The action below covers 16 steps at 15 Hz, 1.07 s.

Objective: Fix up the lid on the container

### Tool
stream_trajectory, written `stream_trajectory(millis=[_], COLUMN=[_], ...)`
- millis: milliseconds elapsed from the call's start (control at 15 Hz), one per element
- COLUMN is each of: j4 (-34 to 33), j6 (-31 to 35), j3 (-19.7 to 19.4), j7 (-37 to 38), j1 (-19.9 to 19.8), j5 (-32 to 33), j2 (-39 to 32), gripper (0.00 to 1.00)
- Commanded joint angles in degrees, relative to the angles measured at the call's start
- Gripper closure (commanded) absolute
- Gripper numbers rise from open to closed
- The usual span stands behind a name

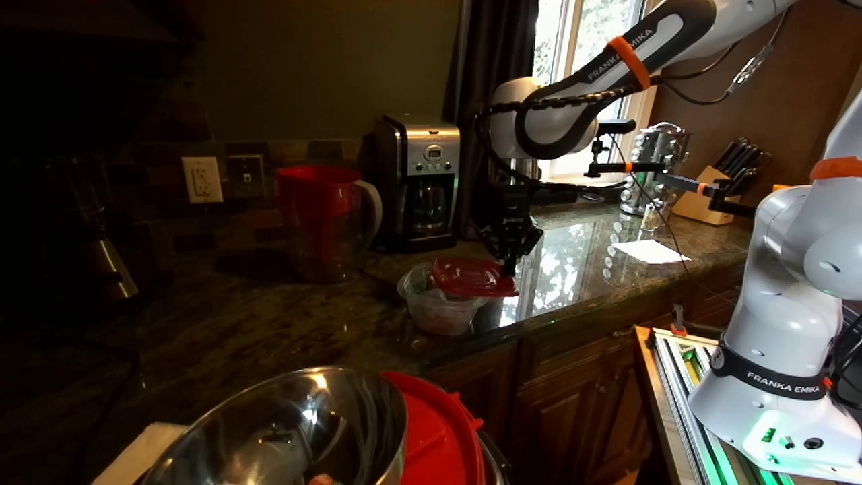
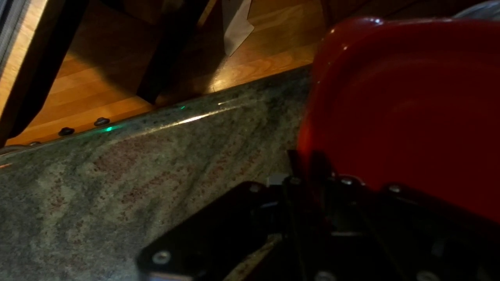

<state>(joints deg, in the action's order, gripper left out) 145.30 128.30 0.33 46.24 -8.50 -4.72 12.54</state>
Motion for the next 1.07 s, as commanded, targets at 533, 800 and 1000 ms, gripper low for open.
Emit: stream_trajectory(millis=[533, 800, 1000], j4=[1.5, 0.7, 0.7], j6=[7.4, 6.8, 6.8], j3=[0.2, -0.7, -1.3], j7=[0.4, -1.8, -3.3], j1=[2.4, 4.4, 5.2], j5=[-3.8, -10.5, -16.9], j2=[2.1, 1.3, 0.9], gripper=[0.98, 0.98, 0.98])
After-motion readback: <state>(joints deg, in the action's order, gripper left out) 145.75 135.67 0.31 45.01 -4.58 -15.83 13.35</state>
